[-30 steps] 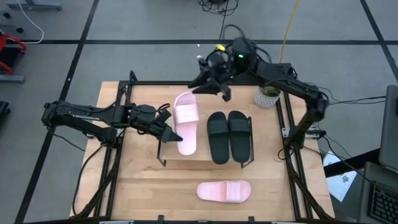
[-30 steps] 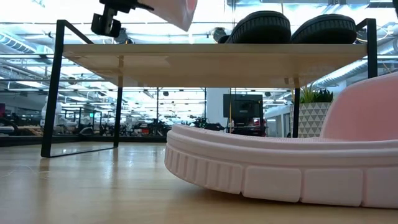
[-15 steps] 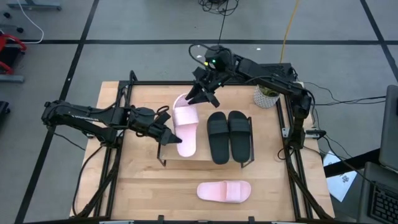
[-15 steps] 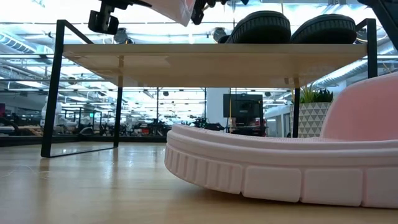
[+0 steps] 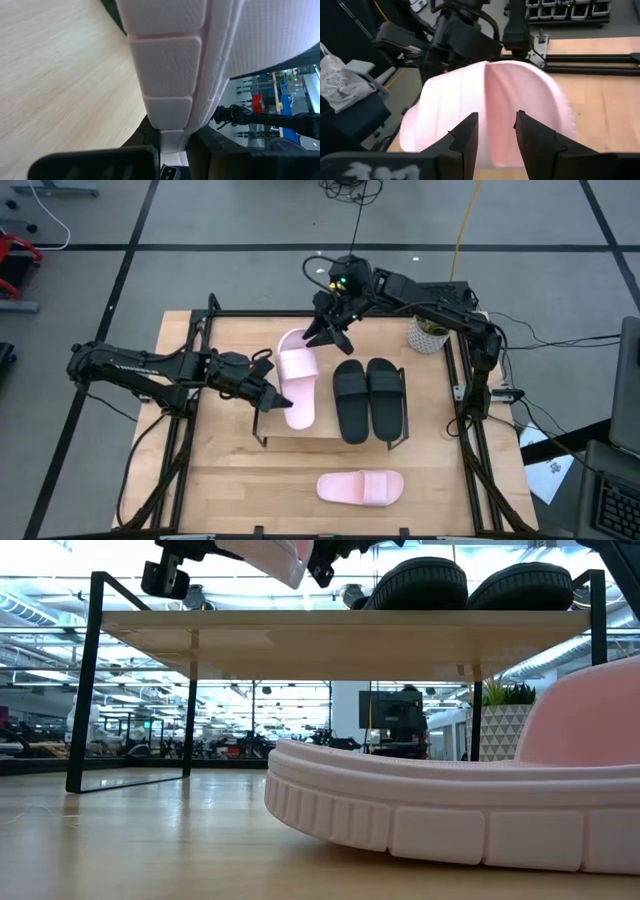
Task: Pick and place slides into the shelf
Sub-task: Put the right pink slipper on the shelf
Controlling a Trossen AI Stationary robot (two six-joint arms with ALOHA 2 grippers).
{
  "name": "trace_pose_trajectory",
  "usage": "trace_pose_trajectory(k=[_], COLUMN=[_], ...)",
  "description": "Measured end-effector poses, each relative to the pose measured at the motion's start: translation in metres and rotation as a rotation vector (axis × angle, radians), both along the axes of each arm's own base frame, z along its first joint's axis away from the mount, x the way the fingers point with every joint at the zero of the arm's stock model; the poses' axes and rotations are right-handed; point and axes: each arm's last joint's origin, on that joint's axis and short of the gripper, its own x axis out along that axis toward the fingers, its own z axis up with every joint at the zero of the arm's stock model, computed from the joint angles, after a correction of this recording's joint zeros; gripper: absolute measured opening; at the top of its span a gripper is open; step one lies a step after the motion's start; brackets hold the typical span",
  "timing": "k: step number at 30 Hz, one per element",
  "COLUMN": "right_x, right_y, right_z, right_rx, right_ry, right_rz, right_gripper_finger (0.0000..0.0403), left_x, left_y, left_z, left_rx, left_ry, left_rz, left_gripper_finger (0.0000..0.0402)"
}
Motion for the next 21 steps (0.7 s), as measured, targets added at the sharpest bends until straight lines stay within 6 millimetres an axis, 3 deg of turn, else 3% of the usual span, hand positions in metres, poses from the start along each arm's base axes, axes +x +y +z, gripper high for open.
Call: trace_pose_trajectory(k=[14,21], right_x=[0.001,0.017], right_y=[0.005,0.007], right_z=[-0.001,-0.025], right_rx=[0.015,0.017], right_ry=[0.011,0.085], right_rz=[0.017,0.028], right_gripper_finger=[0.0118,0.0118], left_x=[-0.001,-0.001], left_y=[0.0,0.0], left_z=[-0.001,-0.003], left_rx=[0.002,0.012], left_ry=[0.013,0.032], left_rz=[0.0,0.008], left_gripper_finger=[0.0039,0.0039])
